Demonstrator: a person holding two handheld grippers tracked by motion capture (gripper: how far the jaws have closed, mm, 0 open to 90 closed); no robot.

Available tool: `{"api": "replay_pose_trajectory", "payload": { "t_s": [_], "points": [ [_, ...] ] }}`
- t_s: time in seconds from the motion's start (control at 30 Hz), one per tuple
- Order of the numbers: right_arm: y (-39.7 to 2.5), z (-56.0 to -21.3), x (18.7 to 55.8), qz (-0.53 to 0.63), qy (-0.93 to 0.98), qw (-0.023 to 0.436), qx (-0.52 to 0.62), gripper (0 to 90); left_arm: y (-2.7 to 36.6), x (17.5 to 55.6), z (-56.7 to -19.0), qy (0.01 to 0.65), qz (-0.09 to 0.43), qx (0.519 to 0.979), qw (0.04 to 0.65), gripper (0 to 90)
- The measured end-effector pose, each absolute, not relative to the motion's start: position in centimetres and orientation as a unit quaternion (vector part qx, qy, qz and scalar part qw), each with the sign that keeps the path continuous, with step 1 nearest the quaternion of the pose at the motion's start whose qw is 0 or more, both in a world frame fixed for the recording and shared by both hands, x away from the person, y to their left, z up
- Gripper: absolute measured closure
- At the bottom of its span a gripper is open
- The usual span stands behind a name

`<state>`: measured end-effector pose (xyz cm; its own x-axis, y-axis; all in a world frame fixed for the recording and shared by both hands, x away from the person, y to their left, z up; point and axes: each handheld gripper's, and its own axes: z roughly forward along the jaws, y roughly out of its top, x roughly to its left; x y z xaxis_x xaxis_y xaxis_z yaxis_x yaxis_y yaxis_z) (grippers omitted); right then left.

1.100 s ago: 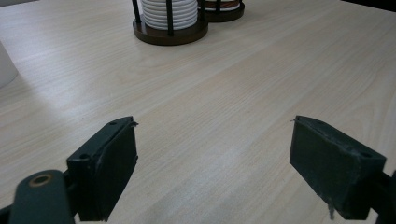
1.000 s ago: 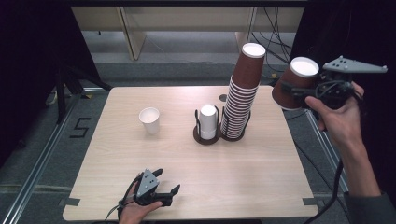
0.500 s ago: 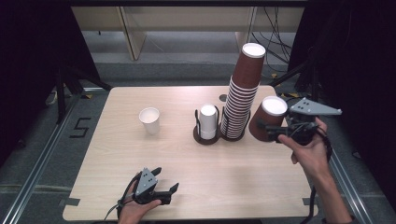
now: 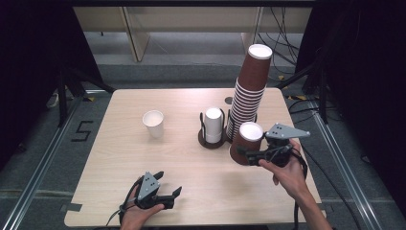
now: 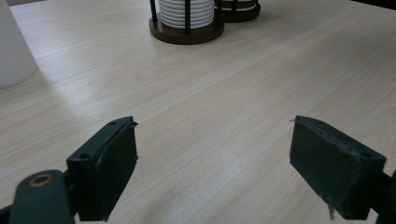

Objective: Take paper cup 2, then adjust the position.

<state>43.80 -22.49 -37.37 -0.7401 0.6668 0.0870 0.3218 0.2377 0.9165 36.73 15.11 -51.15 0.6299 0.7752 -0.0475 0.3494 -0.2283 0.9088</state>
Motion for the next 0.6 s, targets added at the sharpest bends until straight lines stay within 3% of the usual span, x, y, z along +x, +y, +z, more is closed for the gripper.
{"api": "replay_pose_trajectory", "payload": {
  "t_s": [0.2,0.6],
  "points": [
    [-21.1,-39.9,43.7,0.515,0.788,0.144,0.304,18.3,15.2,36.6,-50.8,0.37,0.217,0.751,0.502,14.6],
    [-18.9,-41.0,43.3,0.516,0.798,0.132,0.281,18.4,15.5,36.4,-50.8,0.378,0.219,0.742,0.508,14.5]
  ]
}}
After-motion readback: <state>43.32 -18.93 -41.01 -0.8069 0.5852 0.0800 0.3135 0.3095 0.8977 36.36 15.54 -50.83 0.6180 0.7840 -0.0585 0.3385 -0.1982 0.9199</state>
